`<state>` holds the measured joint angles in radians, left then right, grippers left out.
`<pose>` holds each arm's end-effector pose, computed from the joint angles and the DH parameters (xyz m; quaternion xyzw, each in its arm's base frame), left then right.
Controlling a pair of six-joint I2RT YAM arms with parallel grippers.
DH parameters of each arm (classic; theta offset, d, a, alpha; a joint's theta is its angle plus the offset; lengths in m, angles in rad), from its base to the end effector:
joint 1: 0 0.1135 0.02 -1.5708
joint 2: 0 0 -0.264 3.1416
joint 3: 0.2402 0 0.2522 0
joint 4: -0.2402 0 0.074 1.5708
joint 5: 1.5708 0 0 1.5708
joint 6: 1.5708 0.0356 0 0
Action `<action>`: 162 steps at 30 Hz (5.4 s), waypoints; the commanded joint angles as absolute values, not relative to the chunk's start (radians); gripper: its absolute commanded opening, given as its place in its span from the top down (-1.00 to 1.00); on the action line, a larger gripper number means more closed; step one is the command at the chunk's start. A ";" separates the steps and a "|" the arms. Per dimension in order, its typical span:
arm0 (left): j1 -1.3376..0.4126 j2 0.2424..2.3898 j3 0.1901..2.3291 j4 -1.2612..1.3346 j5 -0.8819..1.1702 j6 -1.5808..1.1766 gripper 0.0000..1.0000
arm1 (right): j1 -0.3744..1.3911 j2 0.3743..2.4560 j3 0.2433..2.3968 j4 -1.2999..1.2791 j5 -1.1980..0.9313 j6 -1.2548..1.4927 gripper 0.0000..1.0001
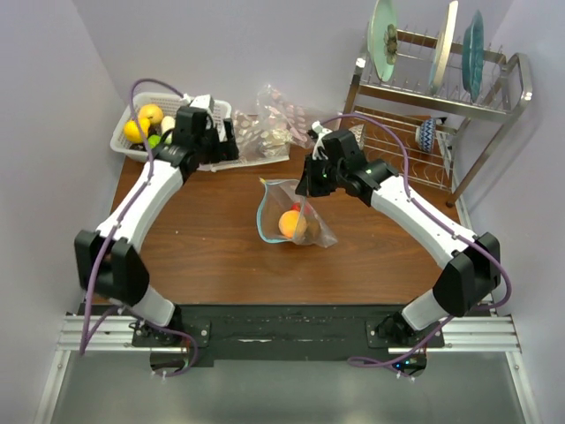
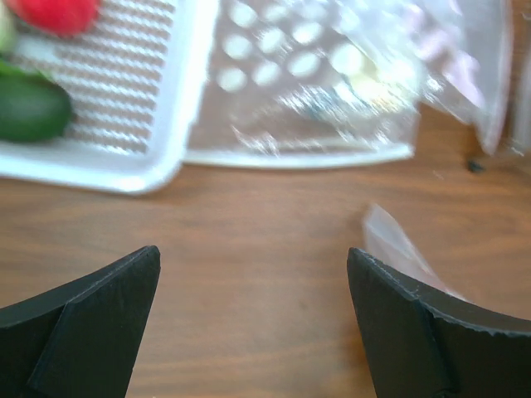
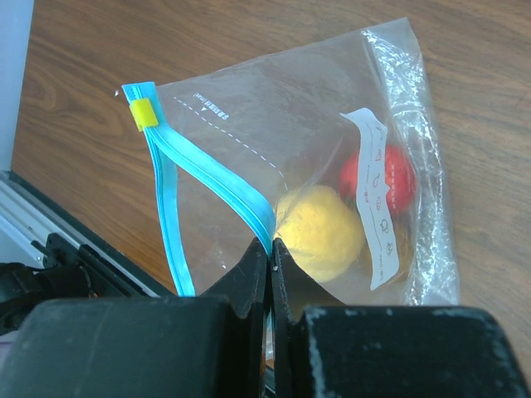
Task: Place the food in the zip-top bag and seal the zipper
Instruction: Pick up the fake fruit from the bin, then place the fake fruit in the zipper food storage bag, then pick up the fake vegetable from the bin.
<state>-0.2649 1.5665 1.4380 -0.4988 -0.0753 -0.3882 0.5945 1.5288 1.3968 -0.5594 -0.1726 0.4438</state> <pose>0.3464 -0.0912 0.3413 -0.0719 0.8874 -0.1139 0.4409 0.2813 0.1975 0.3350 -0.1044 0.8962 0.2781 0.3295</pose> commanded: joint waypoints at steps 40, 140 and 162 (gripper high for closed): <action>-0.051 2.414 2.200 -0.661 -0.535 -0.077 -0.54 | 0.591 1.525 1.414 -0.558 -0.215 0.434 1.00; -0.376 1.379 1.383 -0.558 0.350 -0.335 -1.00 | 0.558 1.520 1.477 -0.535 -0.242 0.480 1.00; -0.077 1.905 1.831 -0.451 -0.074 -0.351 -1.00 | 0.557 1.459 1.414 -0.532 -0.259 0.454 1.00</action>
<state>-0.0994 1.8328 1.7397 -0.5297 0.0391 -0.3527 0.5617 1.5009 1.4200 -0.5602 -0.2283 0.4702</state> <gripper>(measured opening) 0.997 0.012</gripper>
